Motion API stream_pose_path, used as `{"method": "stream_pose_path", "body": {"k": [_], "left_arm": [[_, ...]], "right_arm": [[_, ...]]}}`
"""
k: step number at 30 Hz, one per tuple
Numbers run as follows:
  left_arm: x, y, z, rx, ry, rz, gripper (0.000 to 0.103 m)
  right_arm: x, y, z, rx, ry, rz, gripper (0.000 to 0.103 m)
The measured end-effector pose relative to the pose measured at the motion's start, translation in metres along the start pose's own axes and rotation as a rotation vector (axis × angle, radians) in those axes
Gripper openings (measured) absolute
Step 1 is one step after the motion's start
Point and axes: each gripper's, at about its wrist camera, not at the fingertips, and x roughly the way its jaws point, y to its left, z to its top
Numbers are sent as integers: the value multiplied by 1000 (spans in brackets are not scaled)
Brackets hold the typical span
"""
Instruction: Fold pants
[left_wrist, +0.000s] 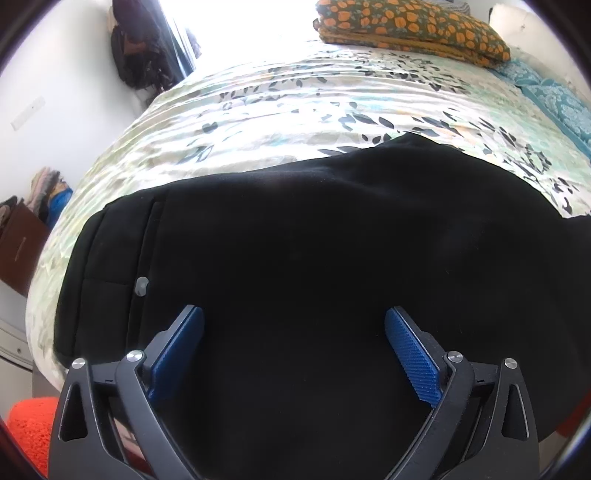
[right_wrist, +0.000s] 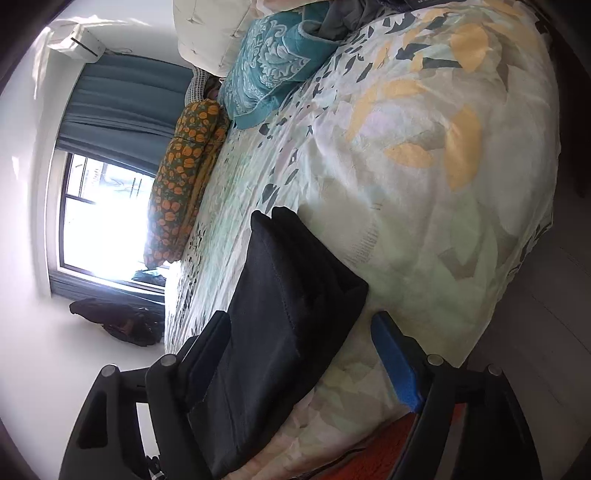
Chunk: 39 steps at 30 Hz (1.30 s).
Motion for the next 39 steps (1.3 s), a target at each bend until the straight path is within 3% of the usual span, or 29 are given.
{"method": "stream_pose_path", "body": {"k": [3,4,5,6,9,13,17,20,23,28,30,33,36,39], "left_arm": [[1,-1,-1,3,-11,6,100],[1,-1,-2,4,-14,9,100],[1,-2,-2,4,-16,10,100],[1,-2,-2,3,-18,11,100],[2,-2,-2,2,-24,13,101],[3,-3,-2,-2,-27,16,101],[2,-2,-2,4,-24,11,101],[2,-5,-3,16,-29,0,102],[2,-6,-5,13,-40,6,102],[-8,-12,3,10,2,32,98],[-28,-23,6,5,-39,-27,97],[-59,-55,8,34,-102,-175,97],[-67,-88,12,62,-63,-349,97],[-63,-96,11,0,-13,-450,97]], "right_arm": [[2,1,3,-25,7,-28,74],[1,3,4,-40,10,-56,63],[0,8,4,-67,5,-94,33],[-3,14,5,-102,-7,-127,25],[-6,26,7,-187,12,-146,25],[5,13,18,-132,57,-130,35],[3,10,17,-105,24,-131,22],[-20,27,16,-168,-64,-117,21],[-8,9,13,-130,-11,-201,21],[-14,17,10,-112,-50,-183,21],[-20,30,10,-131,-58,-173,22],[-30,63,7,-164,-68,-116,22],[-37,114,-9,-238,-59,-37,22],[-29,169,-47,-306,-16,52,22]]}}
